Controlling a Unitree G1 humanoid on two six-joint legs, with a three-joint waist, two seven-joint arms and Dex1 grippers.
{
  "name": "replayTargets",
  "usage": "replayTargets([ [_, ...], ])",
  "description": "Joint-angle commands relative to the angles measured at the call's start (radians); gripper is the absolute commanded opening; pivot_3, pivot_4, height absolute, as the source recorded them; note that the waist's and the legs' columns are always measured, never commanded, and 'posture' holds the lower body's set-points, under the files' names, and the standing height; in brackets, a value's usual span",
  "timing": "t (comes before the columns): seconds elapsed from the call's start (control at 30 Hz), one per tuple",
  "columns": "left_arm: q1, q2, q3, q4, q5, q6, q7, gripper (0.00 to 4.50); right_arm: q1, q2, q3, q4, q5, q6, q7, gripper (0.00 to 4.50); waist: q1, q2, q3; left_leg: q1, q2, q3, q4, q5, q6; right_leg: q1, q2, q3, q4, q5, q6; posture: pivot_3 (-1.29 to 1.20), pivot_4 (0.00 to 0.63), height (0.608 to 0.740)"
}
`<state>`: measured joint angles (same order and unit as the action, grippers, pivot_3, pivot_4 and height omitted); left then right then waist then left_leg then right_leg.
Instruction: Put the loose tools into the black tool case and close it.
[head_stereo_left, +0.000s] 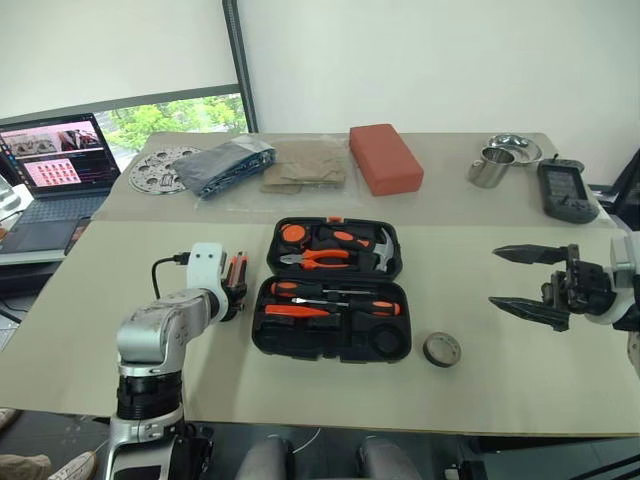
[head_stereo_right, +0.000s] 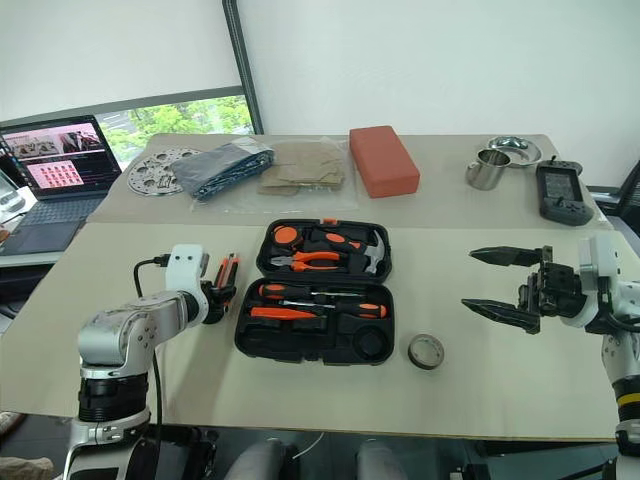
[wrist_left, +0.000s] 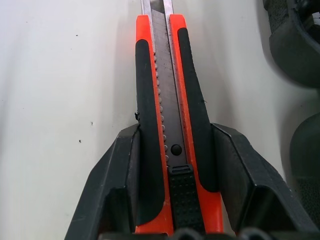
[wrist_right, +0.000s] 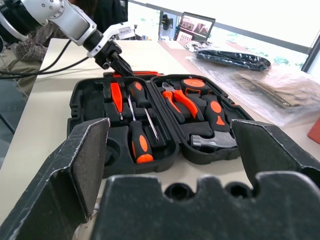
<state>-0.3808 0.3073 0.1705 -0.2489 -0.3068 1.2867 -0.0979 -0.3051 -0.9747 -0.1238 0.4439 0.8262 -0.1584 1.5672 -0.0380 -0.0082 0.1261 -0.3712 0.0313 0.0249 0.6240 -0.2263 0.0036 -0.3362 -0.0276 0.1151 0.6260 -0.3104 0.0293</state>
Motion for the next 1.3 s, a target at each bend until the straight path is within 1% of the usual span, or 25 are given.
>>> replayTargets([
  [0.03, 0.035, 0.02, 0.012, 0.019, 0.02, -0.002, -0.001, 1.66, -0.013, -0.029, -0.007, -0.004, 0.013, -0.029, 0.047, 4.5, -0.003, 0.0, 0.0, 0.0, 0.0, 0.0, 0.0, 0.0, 0.0, 0.0, 0.0, 0.0, 0.0, 0.0, 0.0, 0.0, 0.15, 0.74],
  [0.13, 0.052, 0.066, 0.046, 0.027, 0.009, -0.191, -0.084, 1.66, -0.009, -0.034, -0.007, -0.005, 0.017, -0.028, 0.047, 4.5, -0.008, 0.0, 0.0, 0.001, 0.001, 0.0, -0.001, 0.0, 0.0, 0.0, 0.001, 0.001, 0.0, 0.0, 0.0, 0.0, 0.15, 0.74],
  [0.2, 0.049, 0.101, 0.065, 0.046, -0.014, -0.336, -0.175, 1.66, -0.004, -0.038, -0.009, -0.006, 0.02, -0.027, 0.047, 4.5, -0.007, 0.0, 0.001, 0.001, 0.001, 0.0, -0.001, 0.0, 0.0, 0.0, 0.001, 0.001, 0.0, 0.0, -0.001, 0.0, 0.15, 0.74],
  [0.33, -0.024, 0.16, 0.075, 0.058, -0.113, -0.417, -0.364, 1.66, 0.003, -0.043, -0.011, -0.007, 0.022, -0.022, 0.047, 4.5, -0.002, -0.002, 0.004, 0.001, 0.001, 0.0, -0.001, 0.0, -0.001, -0.001, 0.0, 0.0, 0.0, 0.0, -0.001, 0.0, 0.15, 0.74],
  [0.37, -0.029, 0.206, 0.03, 0.035, -0.114, -0.501, -0.478, 1.66, 0.005, -0.044, -0.012, -0.009, 0.023, -0.021, 0.047, 4.5, 0.002, -0.002, 0.003, 0.0, 0.001, 0.0, -0.001, 0.0, -0.001, -0.001, 0.0, -0.001, 0.0, 0.0, -0.001, 0.0, 0.15, 0.74],
  [0.43, -0.022, 0.3, -0.083, -0.001, -0.062, -0.703, -0.681, 1.66, 0.009, -0.046, -0.015, -0.013, 0.025, -0.018, 0.047, 4.5, 0.004, -0.001, 0.003, -0.001, 0.0, 0.001, -0.001, 0.0, -0.001, -0.001, -0.001, -0.001, -0.002, 0.0, 0.0, 0.0, 0.15, 0.74],
  [0.47, -0.021, 0.341, -0.135, -0.009, -0.046, -0.762, -0.762, 1.66, 0.009, -0.046, -0.015, -0.014, 0.025, -0.017, 0.047, 4.5, 0.005, 0.0, 0.002, -0.002, 0.0, 0.001, -0.002, 0.0, -0.001, -0.001, -0.001, -0.001, -0.004, 0.0, 0.0, 0.0, 0.15, 0.74],
  [0.57, -0.045, 0.411, -0.243, -0.014, -0.037, -0.843, -0.929, 1.66, 0.009, -0.047, -0.018, -0.016, 0.024, -0.014, 0.047, 4.5, 0.008, 0.002, 0.001, -0.001, 0.0, 0.003, -0.01, 0.0, -0.001, 0.0, -0.003, 0.0, -0.011, 0.0, -0.001, 0.0, 0.15, 0.74],
  [0.63, -0.065, 0.449, -0.334, -0.021, 0.008, -0.896, -1.013, 1.66, 0.013, -0.047, -0.024, -0.021, 0.022, -0.014, 0.047, 4.5, 0.011, 0.002, 0.002, -0.001, 0.0, 0.004, -0.013, 0.0, -0.001, 0.0, -0.003, 0.0, -0.013, 0.0, -0.001, 0.0, 0.15, 0.74],
  [0.67, -0.07, 0.462, -0.361, -0.021, 0.023, -0.914, -1.037, 1.66, 0.015, -0.047, -0.026, -0.024, 0.021, -0.014, 0.047, 4.5, 0.011, 0.003, 0.002, -0.002, 0.0, 0.004, -0.014, 0.0, -0.001, -0.001, -0.002, 0.0, -0.014, 0.0, -0.001, 0.0, 0.15, 0.74],
  [0.7, -0.079, 0.481, -0.415, -0.019, 0.065, -0.937, -1.072, 1.66, 0.02, -0.045, -0.035, -0.031, 0.021, -0.012, 0.047, 4.5, 0.011, 0.003, 0.002, -0.002, 0.001, 0.004, -0.014, 0.0, -0.001, -0.001, -0.002, 0.0, -0.014, 0.0, -0.001, 0.0, 0.15, 0.74],
  [0.8, -0.108, 0.513, -0.532, 0.002, 0.148, -0.938, -1.136, 1.66, 0.042, -0.039, -0.063, -0.062, 0.023, -0.001, 0.047, 4.5, 0.012, 0.003, 0.002, -0.003, 0.001, 0.003, -0.015, 0.0, 0.0, -0.001, 0.0, 0.0, -0.015, 0.0, -0.002, 0.0, 0.15, 0.74],
  [0.93, -0.138, 0.504, -0.58, 0.022, 0.188, -0.922, -1.164, 1.66, 0.065, -0.039, -0.086, -0.09, 0.023, 0.012, 0.047, 4.5, 0.015, 0.002, 0.003, -0.006, 0.001, 0.004, -0.012, 0.0, 0.0, -0.001, 0.0, 0.001, -0.014, 0.0, -0.002, 0.0, 0.15, 0.74],
  [1.1, -0.148, 0.455, -0.628, -0.012, 0.205, -0.826, -1.155, 1.66, 0.082, -0.03, -0.111, -0.112, 0.012, 0.023, 0.047, 4.5, 0.019, 0.001, 0.004, -0.006, 0.001, 0.003, -0.009, 0.0, 0.0, -0.001, 0.0, 0.001, -0.012, 0.0, -0.001, 0.0, 0.15, 0.74],
  [1.3, -0.16, 0.439, -0.661, -0.01, 0.24, -0.818, -1.163, 1.66, 0.102, -0.022, -0.132, -0.129, 0.005, 0.034, 0.047, 4.5, 0.02, 0.001, 0.004, -0.007, 0.002, 0.002, -0.009, 0.0, 0.0, -0.001, 0.001, 0.0, -0.012, 0.0, -0.001, 0.0, 0.15, 0.74],
])
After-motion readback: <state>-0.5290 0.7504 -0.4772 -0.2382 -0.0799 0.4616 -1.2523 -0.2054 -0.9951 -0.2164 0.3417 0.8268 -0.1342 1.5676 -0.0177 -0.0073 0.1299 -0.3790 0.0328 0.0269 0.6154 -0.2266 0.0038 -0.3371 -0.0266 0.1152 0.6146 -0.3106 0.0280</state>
